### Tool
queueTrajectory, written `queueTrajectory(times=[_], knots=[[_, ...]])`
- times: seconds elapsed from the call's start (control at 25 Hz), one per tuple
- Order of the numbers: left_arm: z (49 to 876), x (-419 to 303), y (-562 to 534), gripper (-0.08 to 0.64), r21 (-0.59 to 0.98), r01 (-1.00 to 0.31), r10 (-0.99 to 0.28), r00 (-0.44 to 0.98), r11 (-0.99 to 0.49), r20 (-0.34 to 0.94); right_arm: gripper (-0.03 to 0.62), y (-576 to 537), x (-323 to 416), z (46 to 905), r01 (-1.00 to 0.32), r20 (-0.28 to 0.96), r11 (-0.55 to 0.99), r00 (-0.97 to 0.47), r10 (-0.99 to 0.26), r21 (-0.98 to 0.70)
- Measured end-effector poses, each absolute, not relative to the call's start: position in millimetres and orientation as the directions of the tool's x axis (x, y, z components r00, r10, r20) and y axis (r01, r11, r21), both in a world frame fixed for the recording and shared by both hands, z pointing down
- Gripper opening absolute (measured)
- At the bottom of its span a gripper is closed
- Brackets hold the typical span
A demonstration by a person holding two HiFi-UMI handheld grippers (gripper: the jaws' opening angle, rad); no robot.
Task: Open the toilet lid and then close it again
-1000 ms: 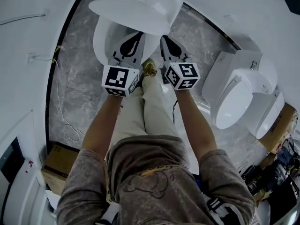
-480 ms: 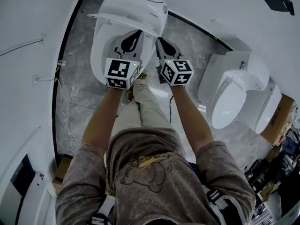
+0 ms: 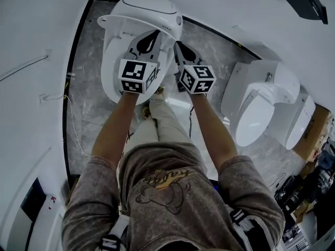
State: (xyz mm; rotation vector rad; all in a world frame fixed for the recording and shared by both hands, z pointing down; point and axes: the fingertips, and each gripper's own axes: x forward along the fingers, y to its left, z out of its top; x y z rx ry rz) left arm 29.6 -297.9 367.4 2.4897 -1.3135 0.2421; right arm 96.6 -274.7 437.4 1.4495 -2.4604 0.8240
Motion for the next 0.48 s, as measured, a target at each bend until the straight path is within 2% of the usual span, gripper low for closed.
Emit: queueTrajectory(times=[0.2,0.48], knots=[[370.4,38.8,-307.9,0.009,0.201,-0.818,-0.758,0.575,-0.538,0.310,0.026,-293.4,103.0,437.8,-0.853,0.413,0.358,-0.503,-0.760,-0.379],[353.4,36.1,-315.0,0.009,0.192,-0.817,-0.760,0.576,-0.543,0.302,0.028,-310.5,109.8,411.1,-0.850,0.356,0.345,-0.490,-0.796,-0.398]])
